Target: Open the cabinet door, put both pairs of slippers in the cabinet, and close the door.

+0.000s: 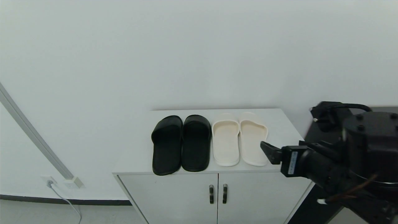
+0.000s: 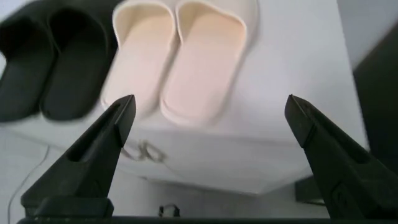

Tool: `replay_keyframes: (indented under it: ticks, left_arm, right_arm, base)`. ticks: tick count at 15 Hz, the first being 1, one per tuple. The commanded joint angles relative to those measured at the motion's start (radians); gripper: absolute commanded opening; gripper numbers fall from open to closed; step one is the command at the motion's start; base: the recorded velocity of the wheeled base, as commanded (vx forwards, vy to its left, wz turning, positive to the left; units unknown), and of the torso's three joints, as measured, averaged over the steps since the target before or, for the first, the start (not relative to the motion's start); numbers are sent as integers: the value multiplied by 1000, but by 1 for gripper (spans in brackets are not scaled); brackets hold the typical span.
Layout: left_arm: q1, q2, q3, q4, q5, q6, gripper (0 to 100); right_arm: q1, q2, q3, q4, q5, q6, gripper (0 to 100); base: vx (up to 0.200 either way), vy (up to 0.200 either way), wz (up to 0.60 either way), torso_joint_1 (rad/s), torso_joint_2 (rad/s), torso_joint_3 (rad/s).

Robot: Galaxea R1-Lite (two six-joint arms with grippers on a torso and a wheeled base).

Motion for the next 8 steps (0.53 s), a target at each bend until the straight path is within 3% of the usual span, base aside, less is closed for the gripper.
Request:
replay_keyframes:
  ticks: [1, 5, 8]
  left_arm:
    - [0, 1, 0, 0, 0, 0, 0]
    - [0, 1, 0, 0, 0, 0, 0]
    - [0, 1, 0, 0, 0, 0, 0]
  right_arm:
    - [-2, 218, -148, -30, -22, -2, 100]
    - [-45, 372, -252, -97, -22, -59, 100]
    - [-98, 454, -256, -258, -10, -165, 100]
  base:
    - [0, 0, 0, 0, 0, 0]
    - [0, 0, 0, 0, 0, 0]
    - [0, 0, 0, 0, 0, 0]
